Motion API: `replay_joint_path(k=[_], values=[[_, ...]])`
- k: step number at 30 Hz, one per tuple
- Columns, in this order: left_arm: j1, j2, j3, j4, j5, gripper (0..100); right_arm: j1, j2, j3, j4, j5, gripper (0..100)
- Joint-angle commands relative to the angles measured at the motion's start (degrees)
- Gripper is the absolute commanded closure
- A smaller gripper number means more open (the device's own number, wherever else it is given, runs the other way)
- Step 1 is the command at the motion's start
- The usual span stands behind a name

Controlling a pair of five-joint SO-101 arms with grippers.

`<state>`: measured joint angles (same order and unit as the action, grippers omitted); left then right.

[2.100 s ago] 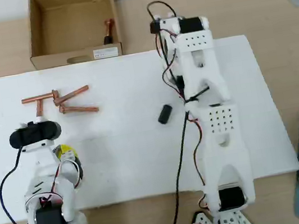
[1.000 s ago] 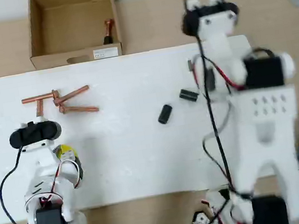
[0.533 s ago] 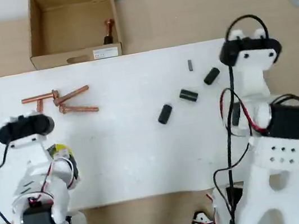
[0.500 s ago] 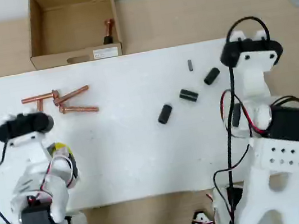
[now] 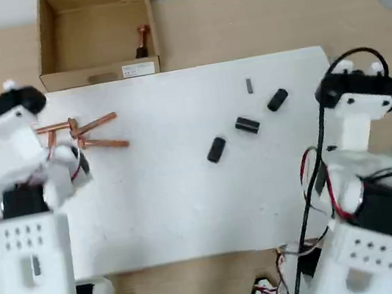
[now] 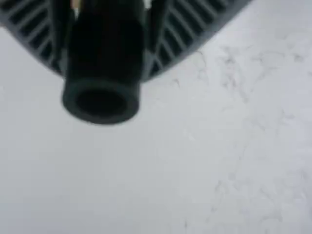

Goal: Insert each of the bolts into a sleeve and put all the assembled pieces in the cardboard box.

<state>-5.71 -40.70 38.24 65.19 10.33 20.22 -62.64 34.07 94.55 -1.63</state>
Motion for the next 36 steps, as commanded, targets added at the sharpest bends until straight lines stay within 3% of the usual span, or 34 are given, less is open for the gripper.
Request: replay_joint_path(k=[1,9,12,19,25,36], values=[[0.18,10.07,-8.97,0.18,7.38,100,0.66,-4.18,1.89,-1.93,0.18,98.9],[0.09,31.69,-20.48,0.53,25.23,99,0.66,-10.15,6.99,-3.96,0.18,98.9],[0.09,38.20,-24.97,0.62,28.84,99,0.66,-11.21,7.16,-3.96,0.18,98.9],[0.53,48.04,-36.40,7.56,32.26,99,0.66,-11.38,7.25,-3.96,0.18,98.9],[0.44,54.11,-43.08,11.08,32.79,84,0.66,-11.38,7.25,-3.96,0.18,98.9],[0.44,61.85,-46.51,10.73,32.79,84,0.66,-11.38,7.25,-3.96,0.18,98.9]])
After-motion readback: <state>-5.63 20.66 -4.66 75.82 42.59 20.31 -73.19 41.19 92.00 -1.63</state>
